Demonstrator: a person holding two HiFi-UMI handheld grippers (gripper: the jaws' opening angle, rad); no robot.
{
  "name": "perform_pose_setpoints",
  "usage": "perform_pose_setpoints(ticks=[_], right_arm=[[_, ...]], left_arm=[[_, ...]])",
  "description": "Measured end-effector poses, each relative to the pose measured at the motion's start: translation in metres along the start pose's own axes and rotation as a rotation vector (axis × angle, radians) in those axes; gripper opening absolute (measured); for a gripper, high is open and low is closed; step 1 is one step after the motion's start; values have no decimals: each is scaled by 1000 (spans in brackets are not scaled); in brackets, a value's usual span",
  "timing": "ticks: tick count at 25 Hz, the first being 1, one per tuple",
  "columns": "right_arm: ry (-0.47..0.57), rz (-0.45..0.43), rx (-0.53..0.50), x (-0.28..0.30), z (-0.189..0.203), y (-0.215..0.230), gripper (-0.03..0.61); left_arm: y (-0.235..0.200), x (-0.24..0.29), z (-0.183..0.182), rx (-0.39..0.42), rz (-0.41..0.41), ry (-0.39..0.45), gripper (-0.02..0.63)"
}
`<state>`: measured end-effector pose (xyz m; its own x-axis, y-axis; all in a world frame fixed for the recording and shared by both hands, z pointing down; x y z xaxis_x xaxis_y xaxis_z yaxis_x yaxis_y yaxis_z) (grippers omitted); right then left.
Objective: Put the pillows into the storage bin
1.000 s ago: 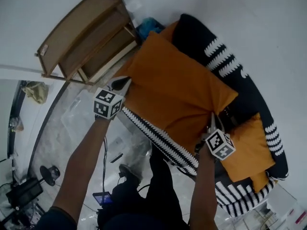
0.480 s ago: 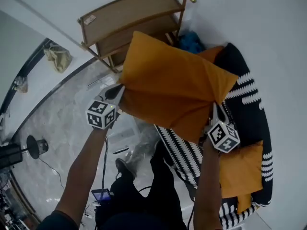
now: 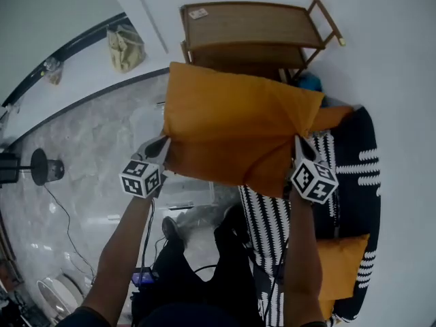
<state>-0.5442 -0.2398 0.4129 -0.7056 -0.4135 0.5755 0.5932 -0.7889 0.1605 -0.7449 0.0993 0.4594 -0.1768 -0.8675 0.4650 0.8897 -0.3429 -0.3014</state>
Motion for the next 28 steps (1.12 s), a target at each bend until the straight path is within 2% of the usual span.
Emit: perform_pose_setpoints(ticks=[7, 14, 21, 28], right_arm=[[-25, -144, -283, 51, -11, -140, 14], [-65, -267, -591, 104, 10, -277, 14], [-52, -420, -928, 134, 56, -404, 14], [-32, -577, -1201, 152, 116, -497, 14]], left_arm=[[-53, -91, 67, -171, -119, 40, 3], [-65, -145, 156, -387, -214, 45, 3], [-40, -151, 236, -552, -213, -12, 5], [-13, -131, 280, -683, -179, -40, 6]])
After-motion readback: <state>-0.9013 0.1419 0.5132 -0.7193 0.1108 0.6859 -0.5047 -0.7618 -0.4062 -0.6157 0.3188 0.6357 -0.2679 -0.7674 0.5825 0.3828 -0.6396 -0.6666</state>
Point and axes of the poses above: the fingertips, and each gripper's own axes: x forward along the fingers, y to its right, z out of its underside, the point moved 2 cm from there along -x, backward along the fingers, and after that the axes turned 10 degrees about z, right-handed, at the moved point
